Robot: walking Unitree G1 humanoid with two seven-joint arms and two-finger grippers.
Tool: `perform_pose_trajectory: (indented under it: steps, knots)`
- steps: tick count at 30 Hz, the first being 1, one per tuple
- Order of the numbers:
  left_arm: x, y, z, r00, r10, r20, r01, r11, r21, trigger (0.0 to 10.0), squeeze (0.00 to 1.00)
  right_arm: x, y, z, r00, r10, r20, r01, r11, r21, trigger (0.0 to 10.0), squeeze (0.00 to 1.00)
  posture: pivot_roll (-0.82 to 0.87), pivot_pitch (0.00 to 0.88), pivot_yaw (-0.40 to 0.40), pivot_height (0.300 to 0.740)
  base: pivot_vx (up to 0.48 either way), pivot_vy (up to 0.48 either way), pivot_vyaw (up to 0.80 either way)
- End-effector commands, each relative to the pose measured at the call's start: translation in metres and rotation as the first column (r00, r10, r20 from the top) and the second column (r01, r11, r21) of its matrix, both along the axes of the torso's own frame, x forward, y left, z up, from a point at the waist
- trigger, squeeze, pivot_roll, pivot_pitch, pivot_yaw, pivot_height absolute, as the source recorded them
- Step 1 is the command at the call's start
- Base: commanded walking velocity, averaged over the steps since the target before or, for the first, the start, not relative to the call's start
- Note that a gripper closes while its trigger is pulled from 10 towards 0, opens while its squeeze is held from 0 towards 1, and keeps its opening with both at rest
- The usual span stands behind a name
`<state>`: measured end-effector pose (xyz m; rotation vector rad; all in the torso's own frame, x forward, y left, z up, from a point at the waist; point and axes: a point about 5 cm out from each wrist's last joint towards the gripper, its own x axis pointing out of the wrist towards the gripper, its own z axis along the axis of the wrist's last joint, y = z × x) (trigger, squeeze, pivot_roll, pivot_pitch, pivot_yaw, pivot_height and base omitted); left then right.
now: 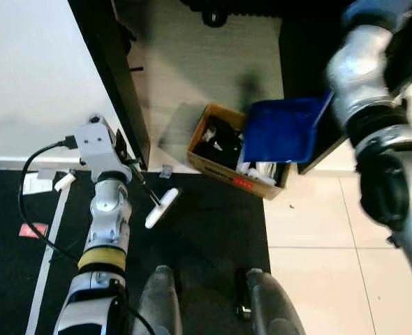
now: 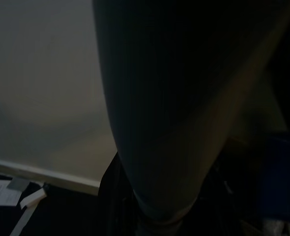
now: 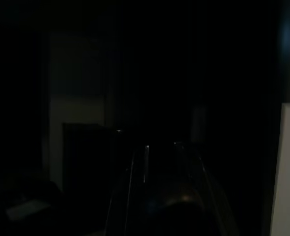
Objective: Sweep floor
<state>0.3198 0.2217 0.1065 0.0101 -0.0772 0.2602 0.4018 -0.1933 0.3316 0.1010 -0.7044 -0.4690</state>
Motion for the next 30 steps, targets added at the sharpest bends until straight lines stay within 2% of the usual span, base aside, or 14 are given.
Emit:
perform_pose_trajectory:
  steps: [1,4,7,8,9,10,12,14,16,20,21,23,25,30]
  knots:
    - [0.000,0.005,-0.002,1.000,0.007,-0.020,-0.007,1.000,0.020,10.0,0.00,-0.007,-0.017,0.025,0.994,0.021,0.103,-0.028,0.998,0.060,10.0,0.00,0.02,0.126,-0.092,0.740,0.000,0.000,0.00]
    - [0.001,0.005,-0.001,1.000,0.006,-0.018,-0.005,1.000,0.020,10.0,0.00,-0.008,-0.025,0.028,0.992,0.044,0.118,-0.053,0.995,0.082,10.0,0.00,0.02,0.125,-0.090,0.740,0.000,0.000,0.00]
    - [0.004,0.006,0.002,1.000,-0.002,-0.011,0.003,1.000,0.031,10.0,0.00,-0.007,-0.035,0.031,0.967,0.213,0.140,-0.223,0.973,0.055,10.0,0.00,0.01,0.119,-0.084,0.740,0.000,0.000,0.00]
    - [0.005,0.006,0.005,1.000,-0.013,-0.014,0.014,0.998,0.061,10.0,0.00,-0.004,-0.033,0.022,0.959,0.268,0.088,-0.271,0.962,0.023,10.0,0.00,0.00,0.113,-0.081,0.740,0.000,0.000,0.00]
    - [0.005,0.006,0.005,1.000,-0.013,-0.014,0.014,0.998,0.061,10.0,0.00,-0.004,-0.033,0.022,0.959,0.268,0.088,-0.271,0.962,0.023,10.0,0.00,0.00,0.113,-0.081,0.740,0.000,0.000,0.00]
    - [0.006,0.006,0.007,1.000,-0.020,-0.018,0.021,0.996,0.084,10.0,0.00,-0.001,-0.031,0.015,0.953,0.299,0.048,-0.299,0.954,0.005,10.0,0.00,0.00,0.111,-0.081,0.740,0.000,0.000,0.00]
    - [0.008,0.007,0.016,0.999,-0.038,-0.019,0.040,0.988,0.151,10.0,0.00,0.006,-0.024,-0.014,0.897,0.435,-0.081,-0.436,0.900,0.007,10.0,0.00,0.01,0.099,-0.079,0.740,0.000,0.000,0.00]
    - [0.011,0.009,0.022,0.999,-0.038,-0.026,0.042,0.978,0.203,10.0,0.00,0.009,-0.021,-0.035,0.837,0.531,-0.130,-0.529,0.847,0.054,10.0,0.00,0.01,0.097,-0.079,0.740,0.000,0.000,0.00]
    - [0.013,0.017,0.032,0.999,-0.020,-0.037,0.030,0.958,0.284,10.0,0.00,0.008,-0.019,-0.062,0.786,0.581,-0.211,-0.580,0.811,0.072,10.0,0.00,0.01,0.094,-0.077,0.740,0.000,0.000,0.00]
    - [0.016,0.035,0.045,0.996,0.046,-0.075,-0.015,0.929,0.369,10.0,0.00,0.002,-0.017,-0.108,0.685,0.650,-0.328,-0.648,0.750,0.133,10.0,0.00,0.02,0.080,-0.062,0.740,0.000,0.000,0.00]
    - [0.016,0.035,0.045,0.996,0.046,-0.075,-0.015,0.929,0.369,10.0,0.00,0.002,-0.017,-0.108,0.685,0.650,-0.328,-0.648,0.750,0.133,10.0,0.00,0.02,0.080,-0.062,0.740,0.000,0.000,0.00]
    - [0.018,0.040,0.052,0.996,0.054,-0.077,-0.021,0.927,0.374,10.0,0.00,-0.002,-0.016,-0.127,0.641,0.678,-0.360,-0.669,0.724,0.171,10.0,0.00,0.03,0.072,-0.054,0.740,0.000,0.000,0.00]
    - [0.020,0.036,0.052,0.997,0.027,-0.072,-0.003,0.947,0.322,10.0,0.00,-0.006,-0.015,-0.144,0.597,0.704,-0.384,-0.687,0.696,0.208,10.0,0.00,0.03,0.066,-0.046,0.740,0.000,0.000,0.00]
    - [0.021,0.030,0.046,0.996,0.014,-0.091,0.014,0.956,0.293,10.0,0.00,-0.010,-0.016,-0.150,0.575,0.727,-0.376,-0.702,0.674,0.230,10.0,0.00,0.03,0.062,-0.033,0.740,0.000,0.000,0.00]
